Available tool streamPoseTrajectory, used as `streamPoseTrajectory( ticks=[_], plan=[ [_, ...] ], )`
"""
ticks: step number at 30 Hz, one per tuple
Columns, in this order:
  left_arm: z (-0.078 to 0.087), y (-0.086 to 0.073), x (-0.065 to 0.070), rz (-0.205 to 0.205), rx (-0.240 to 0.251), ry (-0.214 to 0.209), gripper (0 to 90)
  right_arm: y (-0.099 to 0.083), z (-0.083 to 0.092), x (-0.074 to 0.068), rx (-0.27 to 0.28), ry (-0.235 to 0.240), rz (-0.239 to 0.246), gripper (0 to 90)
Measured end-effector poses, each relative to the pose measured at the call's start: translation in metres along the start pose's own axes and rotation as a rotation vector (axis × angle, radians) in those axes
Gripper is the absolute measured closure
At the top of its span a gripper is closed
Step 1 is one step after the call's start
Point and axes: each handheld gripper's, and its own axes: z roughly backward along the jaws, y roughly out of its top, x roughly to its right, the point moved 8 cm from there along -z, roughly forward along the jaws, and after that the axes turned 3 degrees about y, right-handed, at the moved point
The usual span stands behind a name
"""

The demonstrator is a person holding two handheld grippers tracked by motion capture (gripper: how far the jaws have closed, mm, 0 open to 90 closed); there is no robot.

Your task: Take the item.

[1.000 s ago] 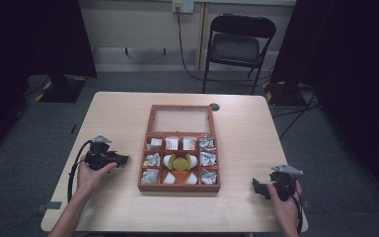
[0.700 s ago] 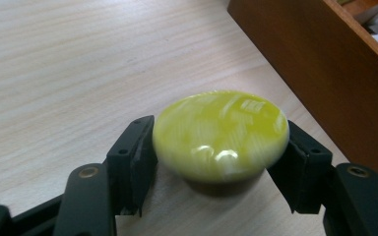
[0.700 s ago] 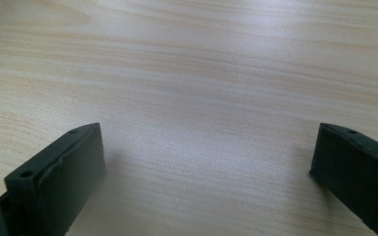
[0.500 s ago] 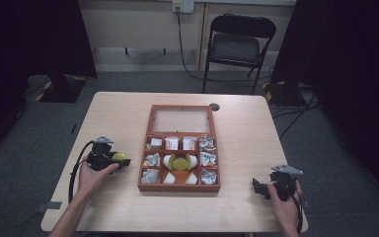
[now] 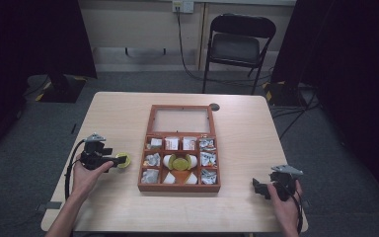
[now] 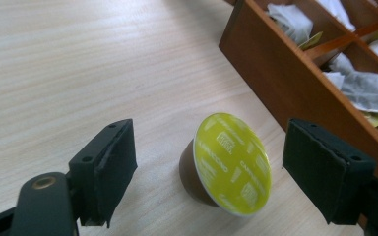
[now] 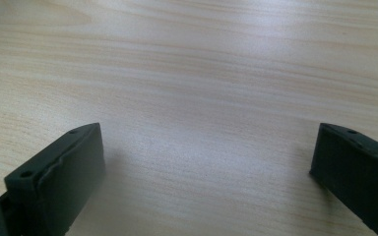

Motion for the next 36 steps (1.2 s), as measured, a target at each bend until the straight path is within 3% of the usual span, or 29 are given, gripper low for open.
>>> streamPoseTrajectory(
  ticks=[6, 8, 12, 16, 21, 24, 28, 31, 33, 36],
  plan=[
    [0.013, 0.003, -0.001, 0.027, 0.044, -0.008, 17.8, 0.000, 0.000, 0.000, 0.000, 0.001, -0.001, 0.0],
    [0.016, 0.000, -0.004, 0.037, 0.054, 0.020, 19.5, 0.000, 0.000, 0.000, 0.000, 0.000, 0.000, 0.0],
    [0.021, -0.007, -0.008, 0.033, 0.030, 0.041, 17.8, 0.000, 0.000, 0.000, 0.000, 0.000, -0.001, 0.0],
    [0.029, -0.018, -0.014, -0.044, -0.042, 0.138, 17.3, 0.000, 0.000, 0.000, 0.000, 0.001, 0.000, 0.0],
    [0.043, -0.031, -0.019, -0.043, -0.052, 0.154, 17.7, 0.000, 0.000, 0.000, 0.000, 0.001, 0.000, 0.0],
    [0.050, -0.041, -0.028, -0.028, -0.051, 0.196, 18.2, 0.000, 0.000, 0.000, 0.000, 0.001, -0.001, 0.0],
    [0.049, -0.056, -0.043, 0.013, -0.065, 0.212, 16.8, 0.000, 0.000, 0.000, 0.000, 0.001, 0.000, 0.0],
    [0.044, -0.064, -0.053, 0.002, -0.098, 0.258, 16.1, 0.000, 0.000, 0.000, 0.000, 0.000, 0.000, 0.0],
    [0.043, -0.066, -0.059, 0.017, -0.064, 0.304, 16.9, 0.000, 0.000, 0.000, 0.000, 0.001, 0.000, 0.0],
    [0.042, -0.072, -0.066, 0.046, -0.063, 0.320, 16.6, 0.000, 0.000, 0.000, 0.000, 0.001, 0.000, 0.0]
  ],
)
